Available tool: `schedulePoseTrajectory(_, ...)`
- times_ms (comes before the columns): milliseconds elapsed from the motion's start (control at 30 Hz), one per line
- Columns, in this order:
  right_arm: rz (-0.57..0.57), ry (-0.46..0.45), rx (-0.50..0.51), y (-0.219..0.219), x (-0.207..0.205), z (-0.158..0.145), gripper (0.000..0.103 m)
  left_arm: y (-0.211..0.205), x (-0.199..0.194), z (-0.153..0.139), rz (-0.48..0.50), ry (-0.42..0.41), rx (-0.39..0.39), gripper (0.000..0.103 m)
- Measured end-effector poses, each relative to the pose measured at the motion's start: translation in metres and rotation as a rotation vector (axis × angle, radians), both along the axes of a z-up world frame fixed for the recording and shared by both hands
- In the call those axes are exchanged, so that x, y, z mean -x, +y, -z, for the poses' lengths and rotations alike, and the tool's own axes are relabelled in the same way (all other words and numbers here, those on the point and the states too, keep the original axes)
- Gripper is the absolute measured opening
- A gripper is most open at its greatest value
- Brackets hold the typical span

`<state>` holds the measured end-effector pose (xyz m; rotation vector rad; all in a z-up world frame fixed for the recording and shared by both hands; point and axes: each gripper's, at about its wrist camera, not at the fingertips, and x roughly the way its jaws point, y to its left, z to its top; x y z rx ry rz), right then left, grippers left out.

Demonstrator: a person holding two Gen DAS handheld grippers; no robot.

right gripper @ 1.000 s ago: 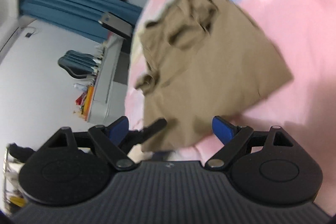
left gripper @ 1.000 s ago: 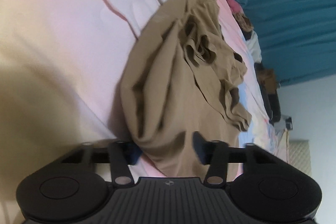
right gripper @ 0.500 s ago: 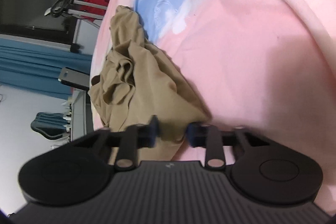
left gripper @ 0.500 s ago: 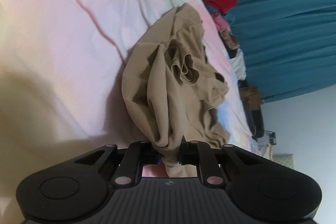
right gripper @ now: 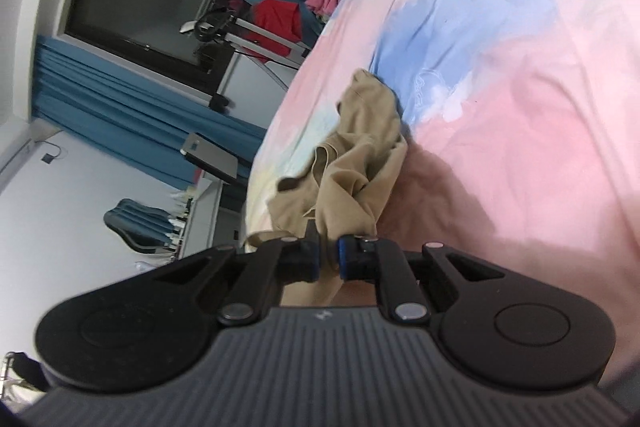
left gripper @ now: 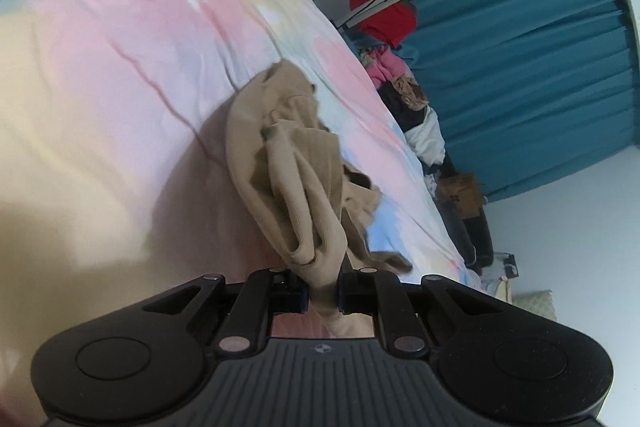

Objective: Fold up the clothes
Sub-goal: 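Lift and flip the folded tan T-shirt, lay it flat, open both grippers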

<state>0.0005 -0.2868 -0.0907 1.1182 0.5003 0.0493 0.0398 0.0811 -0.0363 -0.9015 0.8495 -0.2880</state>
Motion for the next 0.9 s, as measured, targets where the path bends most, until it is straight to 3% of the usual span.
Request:
schedulePoseTrajectory(267,-0.008,0.044,-0.038,0.004,0.105,-0.026,0.012,0.010,0.101,-0.038,-0.006,0.020,0.020,0.013)
schedulePoseTrajectory(367,-0.015,0.066,-0.033,0.002,0.103,-0.033,0.012,0.007,0.088,-0.043,-0.021,0.021,0.029,0.013)
schedulePoseTrajectory(500,-0.013,0.074,-0.031,0.001,0.071,-0.043,0.012,0.004,0.071,-0.050,-0.041,0.024,0.041,0.013)
schedulePoseTrajectory(667,0.010,0.112,-0.052,0.000,0.007,-0.038,0.012,-0.006,0.001,-0.049,-0.059,0.067,-0.017,0.013)
schedulePoseTrajectory(900,0.048,0.204,-0.065,-0.006,-0.093,-0.004,0.012,-0.029,-0.119,-0.018,-0.029,0.112,-0.130,0.014)
